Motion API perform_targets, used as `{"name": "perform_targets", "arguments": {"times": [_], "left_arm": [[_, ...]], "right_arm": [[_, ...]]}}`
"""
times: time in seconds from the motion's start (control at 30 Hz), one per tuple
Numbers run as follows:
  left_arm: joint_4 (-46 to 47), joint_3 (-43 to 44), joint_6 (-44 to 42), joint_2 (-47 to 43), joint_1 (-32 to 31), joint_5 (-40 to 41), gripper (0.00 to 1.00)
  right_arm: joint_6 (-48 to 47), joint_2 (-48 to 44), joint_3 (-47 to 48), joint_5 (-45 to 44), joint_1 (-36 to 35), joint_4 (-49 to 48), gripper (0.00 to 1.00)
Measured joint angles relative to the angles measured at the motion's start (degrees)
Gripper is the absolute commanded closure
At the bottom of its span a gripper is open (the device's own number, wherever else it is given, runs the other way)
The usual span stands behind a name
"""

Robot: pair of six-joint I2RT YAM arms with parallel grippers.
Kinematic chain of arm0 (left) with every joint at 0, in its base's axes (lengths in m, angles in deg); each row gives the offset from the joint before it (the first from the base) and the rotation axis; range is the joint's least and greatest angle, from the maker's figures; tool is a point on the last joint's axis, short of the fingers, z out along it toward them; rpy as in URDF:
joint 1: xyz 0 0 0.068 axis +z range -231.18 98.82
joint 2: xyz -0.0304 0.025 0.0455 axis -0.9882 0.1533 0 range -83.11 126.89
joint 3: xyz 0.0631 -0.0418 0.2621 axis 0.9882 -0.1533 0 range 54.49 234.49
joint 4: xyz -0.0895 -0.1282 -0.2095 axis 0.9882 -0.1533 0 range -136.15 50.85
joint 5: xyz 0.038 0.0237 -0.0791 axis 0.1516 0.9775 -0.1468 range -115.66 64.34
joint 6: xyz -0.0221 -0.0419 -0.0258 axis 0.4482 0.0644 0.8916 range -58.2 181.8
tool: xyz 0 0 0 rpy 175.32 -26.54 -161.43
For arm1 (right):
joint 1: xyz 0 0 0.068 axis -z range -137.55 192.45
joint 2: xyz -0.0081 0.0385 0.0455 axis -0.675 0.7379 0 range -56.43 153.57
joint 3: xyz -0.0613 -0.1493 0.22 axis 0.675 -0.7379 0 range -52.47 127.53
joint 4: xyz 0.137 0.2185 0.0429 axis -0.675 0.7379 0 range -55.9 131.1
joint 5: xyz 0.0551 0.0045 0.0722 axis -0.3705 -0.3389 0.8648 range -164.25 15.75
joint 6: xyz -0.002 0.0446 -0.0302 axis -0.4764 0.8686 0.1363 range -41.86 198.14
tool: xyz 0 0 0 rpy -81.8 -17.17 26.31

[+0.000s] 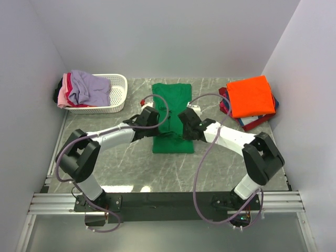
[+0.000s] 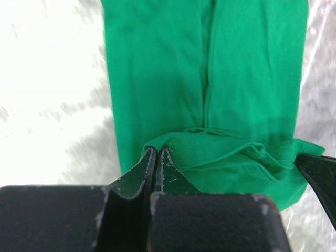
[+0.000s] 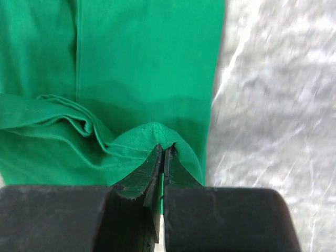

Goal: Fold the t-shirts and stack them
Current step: Fold the tshirt

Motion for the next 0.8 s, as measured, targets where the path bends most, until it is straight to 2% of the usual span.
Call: {"name": "perform_targets", "arguments": {"times": [0.27,0.8], "left_arm": [[-0.52,8.13,-3.5,6.78,4.94,-1.31,0.99],[-2.78,19.08,-7.28,14.45,8.31,-3.13,0.99]], "right_arm": [[-4.42,7.63,7.3,0.83,4.28,-1.2,1.0],[-9.92,16.41,19.63,2.84,10.27,-1.25,1.0]]}}
